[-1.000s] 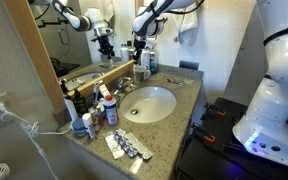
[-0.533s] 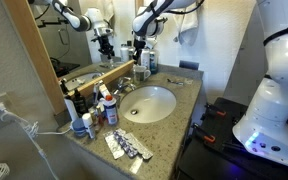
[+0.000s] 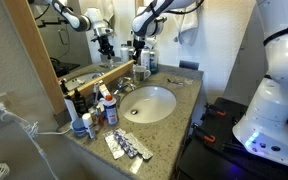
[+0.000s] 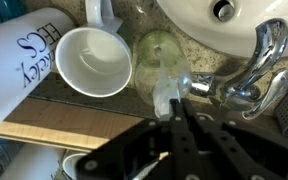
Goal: Press the bottle pump to release some liquid object from the bottle
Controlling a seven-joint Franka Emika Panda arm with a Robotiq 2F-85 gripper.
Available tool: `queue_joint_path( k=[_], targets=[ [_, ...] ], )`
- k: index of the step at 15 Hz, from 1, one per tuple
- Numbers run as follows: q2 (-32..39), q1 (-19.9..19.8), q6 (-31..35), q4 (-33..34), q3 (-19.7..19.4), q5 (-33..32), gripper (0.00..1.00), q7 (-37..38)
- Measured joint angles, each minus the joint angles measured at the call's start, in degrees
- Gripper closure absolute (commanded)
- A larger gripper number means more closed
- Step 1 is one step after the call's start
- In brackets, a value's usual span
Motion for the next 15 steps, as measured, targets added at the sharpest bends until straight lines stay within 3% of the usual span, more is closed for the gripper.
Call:
queue_joint_path(
  k=[15],
  targets=[
    [-0.36, 1.5, -2.82, 1.96, -0.02, -3.02, 0.94, 0.12]
  ],
)
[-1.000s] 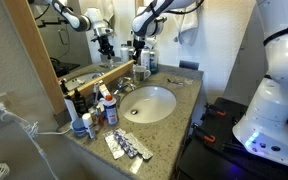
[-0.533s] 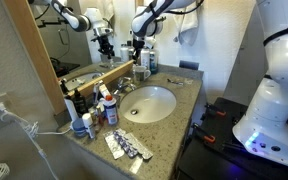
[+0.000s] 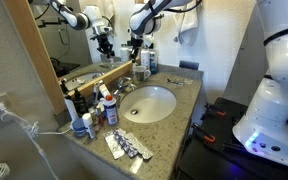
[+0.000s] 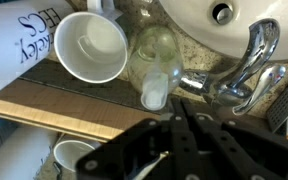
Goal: Press the bottle pump to release some liquid object from the bottle
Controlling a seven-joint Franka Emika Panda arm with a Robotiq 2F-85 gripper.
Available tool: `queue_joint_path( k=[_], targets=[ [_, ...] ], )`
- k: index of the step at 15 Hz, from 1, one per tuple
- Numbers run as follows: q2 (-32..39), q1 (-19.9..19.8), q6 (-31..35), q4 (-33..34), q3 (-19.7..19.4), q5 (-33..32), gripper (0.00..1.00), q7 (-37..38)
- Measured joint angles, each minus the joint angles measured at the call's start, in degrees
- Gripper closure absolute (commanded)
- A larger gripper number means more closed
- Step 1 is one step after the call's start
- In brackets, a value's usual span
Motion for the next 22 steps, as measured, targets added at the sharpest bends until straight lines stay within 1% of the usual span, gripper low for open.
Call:
queue_joint_path(
  k=[5, 8, 11, 16, 22],
  targets=[
    [-1.22, 0.62, -1.23, 1.16, -0.06, -1.05, 0.94, 0.06],
    [-3.35, 1.31, -4.25, 1.87, -0.09, -2.05, 0.93, 1.12],
    [-7.11, 2.73, -9.88, 2.15, -0.11, -3.58, 0.94, 4.03],
    [-15.37, 6.15, -19.88, 2.14, -0.09, -6.36, 0.94, 8.23],
    [-26.38, 10.71, -29.25, 1.23, 0.36, -11.39, 0.94, 12.44]
  ],
)
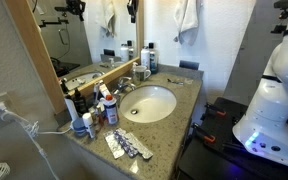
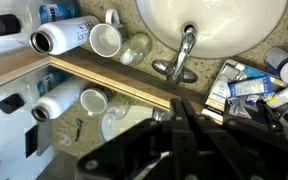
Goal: Press the bottle pump to release some liquid object from the bottle
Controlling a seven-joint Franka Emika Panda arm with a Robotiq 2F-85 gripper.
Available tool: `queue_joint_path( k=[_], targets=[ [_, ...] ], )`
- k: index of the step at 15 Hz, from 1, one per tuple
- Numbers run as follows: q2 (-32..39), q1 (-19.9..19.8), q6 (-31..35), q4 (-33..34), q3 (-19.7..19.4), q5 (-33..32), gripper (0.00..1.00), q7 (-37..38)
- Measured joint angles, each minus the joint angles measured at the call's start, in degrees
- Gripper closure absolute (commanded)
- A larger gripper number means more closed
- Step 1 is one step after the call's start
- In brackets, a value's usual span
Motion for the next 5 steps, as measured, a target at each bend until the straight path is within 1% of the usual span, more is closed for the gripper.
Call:
queue_joint_path(
  k=[3, 5],
  targets=[
    [-3.58, 1.46, -3.53, -0.47, 0.44, -0.92, 0.93, 0.77],
    [-4.77, 1.99, -4.57, -1.03, 0.53, -0.94, 0.93, 0.79]
  ],
)
